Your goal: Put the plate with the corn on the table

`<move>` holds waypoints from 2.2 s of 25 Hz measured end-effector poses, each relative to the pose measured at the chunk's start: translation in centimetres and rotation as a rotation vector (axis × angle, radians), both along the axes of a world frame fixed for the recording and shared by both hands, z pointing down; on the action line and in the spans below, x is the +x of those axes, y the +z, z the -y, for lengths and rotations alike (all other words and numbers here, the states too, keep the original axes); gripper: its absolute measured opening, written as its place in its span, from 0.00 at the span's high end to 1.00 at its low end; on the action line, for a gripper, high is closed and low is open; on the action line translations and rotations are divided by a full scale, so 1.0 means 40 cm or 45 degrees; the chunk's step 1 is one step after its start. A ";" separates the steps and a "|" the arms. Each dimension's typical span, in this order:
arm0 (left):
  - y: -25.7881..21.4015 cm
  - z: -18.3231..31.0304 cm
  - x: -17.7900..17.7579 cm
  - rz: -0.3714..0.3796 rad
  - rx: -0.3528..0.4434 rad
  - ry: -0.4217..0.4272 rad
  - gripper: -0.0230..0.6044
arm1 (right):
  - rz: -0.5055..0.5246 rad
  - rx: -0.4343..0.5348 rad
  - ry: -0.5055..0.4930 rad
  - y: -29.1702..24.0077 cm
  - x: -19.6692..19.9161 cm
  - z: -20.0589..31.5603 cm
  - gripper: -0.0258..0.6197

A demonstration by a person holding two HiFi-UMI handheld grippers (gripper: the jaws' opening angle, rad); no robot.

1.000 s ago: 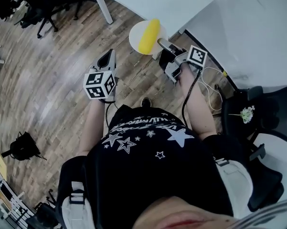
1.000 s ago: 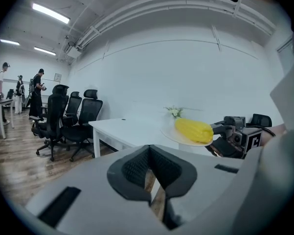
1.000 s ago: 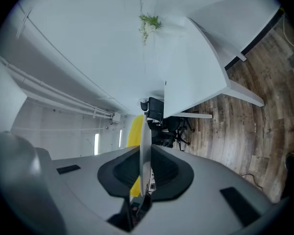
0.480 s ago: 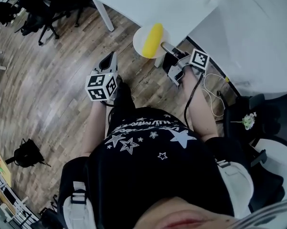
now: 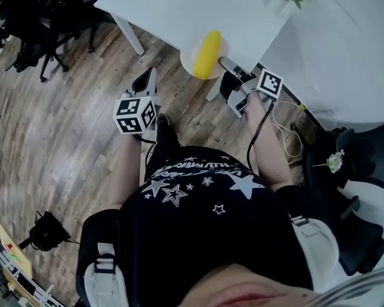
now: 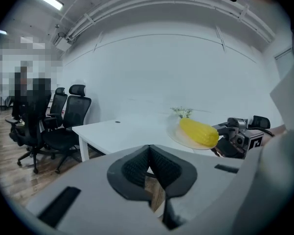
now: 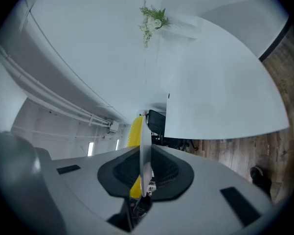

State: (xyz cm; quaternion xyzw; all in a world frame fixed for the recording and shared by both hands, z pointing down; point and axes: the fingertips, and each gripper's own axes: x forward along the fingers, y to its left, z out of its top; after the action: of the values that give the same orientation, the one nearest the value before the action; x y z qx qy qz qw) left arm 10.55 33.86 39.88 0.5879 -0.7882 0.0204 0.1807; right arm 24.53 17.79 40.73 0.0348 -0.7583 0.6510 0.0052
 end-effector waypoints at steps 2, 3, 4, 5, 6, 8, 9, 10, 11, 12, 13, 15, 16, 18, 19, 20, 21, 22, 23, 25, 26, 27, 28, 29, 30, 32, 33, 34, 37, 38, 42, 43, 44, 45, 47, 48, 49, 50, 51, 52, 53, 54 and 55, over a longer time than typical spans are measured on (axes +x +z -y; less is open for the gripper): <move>-0.001 0.033 -0.067 -0.001 0.002 0.023 0.95 | 0.016 0.004 0.033 -0.005 -0.053 0.028 0.90; -0.003 0.050 -0.099 0.001 0.002 0.034 0.95 | 0.024 -0.001 0.049 -0.009 -0.079 0.041 0.90; -0.007 0.067 -0.130 0.003 0.004 0.046 0.95 | 0.030 -0.007 0.063 -0.012 -0.104 0.053 0.90; -0.012 0.083 -0.159 0.006 0.008 0.058 0.95 | 0.032 -0.009 0.075 -0.015 -0.128 0.067 0.90; -0.018 0.099 -0.187 0.010 0.013 0.070 0.95 | 0.032 -0.006 0.086 -0.019 -0.151 0.081 0.90; -0.025 0.128 -0.240 0.014 0.021 0.092 0.95 | 0.031 0.003 0.112 -0.026 -0.196 0.108 0.90; -0.026 0.139 -0.267 0.013 0.023 0.102 0.95 | 0.035 0.001 0.128 -0.029 -0.219 0.119 0.90; -0.027 0.149 -0.292 0.010 0.025 0.111 0.95 | 0.042 -0.005 0.144 -0.033 -0.241 0.129 0.90; -0.029 0.158 -0.317 0.006 0.028 0.120 0.95 | 0.049 -0.011 0.158 -0.036 -0.264 0.137 0.90; -0.032 0.165 -0.341 0.005 0.031 0.131 0.95 | 0.056 -0.016 0.170 -0.039 -0.287 0.144 0.90; -0.035 0.171 -0.365 0.005 0.033 0.143 0.95 | 0.059 -0.017 0.181 -0.042 -0.311 0.150 0.90; -0.036 0.180 -0.415 0.007 0.032 0.167 0.95 | 0.059 -0.013 0.200 -0.046 -0.358 0.158 0.90; -0.034 0.183 -0.440 0.007 0.029 0.177 0.95 | 0.057 -0.013 0.209 -0.046 -0.381 0.161 0.90; -0.027 0.190 -0.489 0.004 0.024 0.196 0.95 | 0.063 -0.021 0.229 -0.042 -0.423 0.164 0.90; -0.023 0.194 -0.509 0.002 0.024 0.206 0.95 | 0.069 -0.029 0.240 -0.040 -0.439 0.165 0.90; -0.018 0.197 -0.525 -0.001 0.024 0.219 0.95 | 0.074 -0.036 0.252 -0.037 -0.451 0.163 0.90; -0.013 0.201 -0.538 -0.003 0.026 0.234 0.95 | 0.077 -0.041 0.264 -0.034 -0.460 0.162 0.90; -0.008 0.204 -0.549 -0.005 0.026 0.248 0.95 | 0.078 -0.043 0.276 -0.032 -0.467 0.160 0.90; -0.004 0.209 -0.559 -0.006 0.024 0.261 0.95 | 0.076 -0.042 0.287 -0.030 -0.475 0.160 0.90; 0.004 0.219 -0.576 -0.011 0.019 0.282 0.95 | 0.062 -0.033 0.300 -0.025 -0.490 0.163 0.90; 0.007 0.225 -0.580 -0.016 0.016 0.292 0.95 | 0.050 -0.028 0.302 -0.023 -0.497 0.166 0.90; 0.011 0.232 -0.584 -0.022 0.013 0.301 0.95 | 0.038 -0.022 0.301 -0.020 -0.502 0.170 0.90; 0.014 0.241 -0.586 -0.026 0.008 0.311 0.95 | 0.030 -0.018 0.300 -0.019 -0.508 0.176 0.90; 0.017 0.253 -0.587 -0.030 0.004 0.319 0.95 | 0.027 -0.015 0.300 -0.018 -0.513 0.184 0.90; 0.020 0.266 -0.587 -0.032 0.000 0.328 0.95 | 0.030 -0.015 0.300 -0.018 -0.519 0.195 0.90; 0.024 0.297 -0.585 -0.033 -0.006 0.344 0.95 | 0.045 -0.024 0.307 -0.013 -0.528 0.222 0.90; 0.026 0.313 -0.586 -0.028 -0.009 0.351 0.95 | 0.051 -0.031 0.313 -0.007 -0.533 0.241 0.90; 0.028 0.331 -0.590 -0.019 -0.015 0.355 0.95 | 0.053 -0.035 0.320 0.001 -0.541 0.263 0.90; 0.034 0.384 -0.608 0.006 -0.038 0.370 0.95 | 0.048 -0.032 0.329 0.021 -0.571 0.339 0.90; 0.037 0.404 -0.616 0.009 -0.045 0.375 0.95 | 0.049 -0.026 0.328 0.025 -0.582 0.366 0.90; 0.044 0.504 -0.669 0.018 -0.065 0.383 0.95 | 0.064 -0.015 0.328 0.039 -0.625 0.481 0.90; 0.046 0.534 -0.684 0.018 -0.069 0.381 0.95 | 0.059 -0.014 0.330 0.047 -0.633 0.509 0.90; 0.047 0.565 -0.699 0.018 -0.071 0.379 0.95 | 0.052 -0.013 0.334 0.055 -0.640 0.537 0.90; 0.046 0.598 -0.711 0.020 -0.071 0.380 0.95 | 0.044 -0.013 0.338 0.062 -0.647 0.566 0.90; 0.039 0.665 -0.729 0.026 -0.064 0.388 0.95 | 0.037 -0.020 0.346 0.073 -0.658 0.621 0.90; 0.036 0.697 -0.735 0.030 -0.062 0.395 0.95 | 0.036 -0.024 0.351 0.077 -0.662 0.647 0.90; 0.034 0.729 -0.740 0.034 -0.060 0.404 0.95 | 0.034 -0.027 0.357 0.082 -0.665 0.673 0.90; 0.032 0.761 -0.744 0.038 -0.060 0.413 0.95 | 0.032 -0.029 0.363 0.086 -0.667 0.697 0.90; 0.031 0.792 -0.747 0.042 -0.061 0.422 0.95 | 0.032 -0.032 0.369 0.090 -0.669 0.719 0.90; 0.031 0.822 -0.750 0.046 -0.064 0.431 0.95 | 0.032 -0.035 0.374 0.094 -0.670 0.741 0.90; 0.032 0.852 -0.752 0.049 -0.067 0.440 0.95 | 0.030 -0.036 0.378 0.098 -0.671 0.762 0.90; 0.033 0.882 -0.754 0.052 -0.070 0.448 0.95 | 0.025 -0.033 0.381 0.103 -0.670 0.784 0.90; 0.033 0.911 -0.755 0.056 -0.071 0.456 0.95 | 0.020 -0.026 0.382 0.107 -0.670 0.803 0.90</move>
State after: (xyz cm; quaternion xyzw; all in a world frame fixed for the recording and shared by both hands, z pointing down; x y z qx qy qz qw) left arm -19.64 -2.57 41.21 0.7132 -0.6737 0.0871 0.1731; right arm -2.27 -14.33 45.01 0.1427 -0.7379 0.6524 -0.0976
